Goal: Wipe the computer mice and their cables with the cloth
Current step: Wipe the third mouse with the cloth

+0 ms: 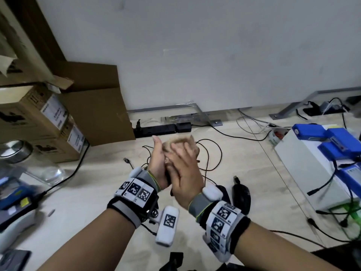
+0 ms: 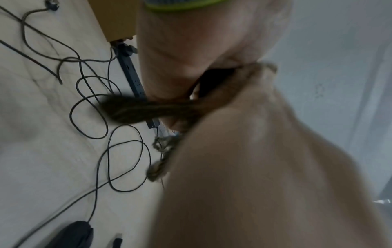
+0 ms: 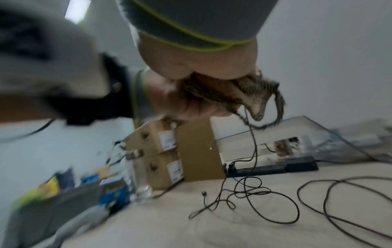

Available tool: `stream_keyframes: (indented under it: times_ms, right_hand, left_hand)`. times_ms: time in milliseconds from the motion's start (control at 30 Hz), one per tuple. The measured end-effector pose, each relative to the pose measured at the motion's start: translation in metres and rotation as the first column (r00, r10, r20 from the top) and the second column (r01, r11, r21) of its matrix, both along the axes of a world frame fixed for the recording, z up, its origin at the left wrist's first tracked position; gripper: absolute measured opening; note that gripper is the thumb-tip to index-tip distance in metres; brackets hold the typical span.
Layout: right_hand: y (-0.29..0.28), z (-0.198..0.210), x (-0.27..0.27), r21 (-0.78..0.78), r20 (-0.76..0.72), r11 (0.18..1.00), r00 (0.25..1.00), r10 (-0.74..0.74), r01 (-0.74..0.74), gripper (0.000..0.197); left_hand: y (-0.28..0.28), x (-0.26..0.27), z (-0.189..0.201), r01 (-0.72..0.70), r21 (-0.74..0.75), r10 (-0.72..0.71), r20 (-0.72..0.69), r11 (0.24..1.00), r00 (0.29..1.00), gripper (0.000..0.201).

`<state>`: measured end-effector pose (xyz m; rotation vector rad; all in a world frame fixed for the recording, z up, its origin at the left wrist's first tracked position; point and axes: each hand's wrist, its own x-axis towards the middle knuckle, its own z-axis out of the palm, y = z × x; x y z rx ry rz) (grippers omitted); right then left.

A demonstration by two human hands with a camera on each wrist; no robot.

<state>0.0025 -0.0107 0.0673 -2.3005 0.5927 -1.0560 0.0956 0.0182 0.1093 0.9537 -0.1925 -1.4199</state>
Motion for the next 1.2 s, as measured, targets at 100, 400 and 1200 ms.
stream_keyframes:
  times_ms: [100,400,1200]
  right_hand:
    - [-0.016,-0.006,-0.015,-0.162,-0.007,0.971,0.984,0.176,-0.175,0.038]
    - [-0.069,0.008,-0.022,0.907,0.166,0.421,0.915,-0.368,0.004,0.03]
    - [-0.035,0.009,-0.016,0.126,0.048,0.984,0.992,0.119,-0.124,0.022]
  left_hand:
    - [0.002,0.003,0.0,0.017,-0.009,-0.018,-0.083,1.0,0.996,0.111]
    - [0.025,0.006,-0.009,0.133,0.125,-0.158,0.218,0.983,0.963,0.053]
    - [0.029,0.004,-0.019,-0.132,0.184,-0.182,0.983,0.974,0.026,0.091]
